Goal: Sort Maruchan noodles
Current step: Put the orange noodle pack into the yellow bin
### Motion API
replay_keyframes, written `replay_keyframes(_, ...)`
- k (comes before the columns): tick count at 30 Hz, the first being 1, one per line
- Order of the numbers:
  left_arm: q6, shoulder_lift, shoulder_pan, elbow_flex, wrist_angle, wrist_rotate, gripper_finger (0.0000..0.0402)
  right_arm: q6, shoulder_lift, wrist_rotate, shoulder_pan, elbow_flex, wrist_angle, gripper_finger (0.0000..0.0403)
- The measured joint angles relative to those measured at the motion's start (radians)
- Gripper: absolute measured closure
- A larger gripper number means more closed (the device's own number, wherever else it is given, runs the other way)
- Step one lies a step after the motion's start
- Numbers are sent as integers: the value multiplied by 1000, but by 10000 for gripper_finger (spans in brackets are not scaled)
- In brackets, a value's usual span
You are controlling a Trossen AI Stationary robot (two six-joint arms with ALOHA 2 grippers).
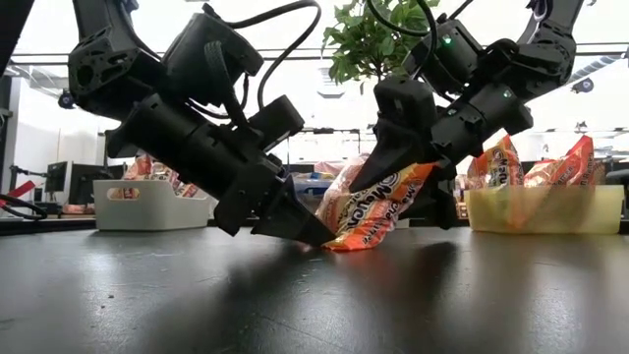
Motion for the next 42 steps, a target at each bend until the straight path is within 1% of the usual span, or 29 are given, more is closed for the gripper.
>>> replay_keyframes(3, -11, 0, 0, 0, 3, 0, 359, -3, -4, -1, 0, 0, 0, 199)
replay_keyframes(7, -17, -12, -3, -1, -7, 0, 337, -3, -6, -7, 0, 0, -1, 216)
replay_keyframes(13, 19, -61, -21, -5, -67, 1, 285, -5, -15, -11, -1, 0, -16, 220)
replay_keyframes(17, 19, -112, -25, -20, -136, -30, 253, -8, -48, -14, -5, 0, -57, 221)
replay_keyframes(21, 19, -177, -35, -70, -140, -78, 228, -18, -93, -11, -11, 0, -113, 222)
replay_keyframes(25, 19, -254, -48, -140, -133, -118, 217, -21, -145, -6, -11, 1, -190, 222)
replay_keyframes(30, 8, -313, -48, -229, -22, -144, 218, -33, -220, -3, -11, 51, -365, 222)
replay_keyframes(35, 18, -308, -48, -281, 127, -169, 223, -52, -288, 7, -11, 152, -622, 222)
replay_keyframes(42, 22, -276, -42, -294, 155, -185, 224, -48, -345, 52, -11, 331, -1050, 223)
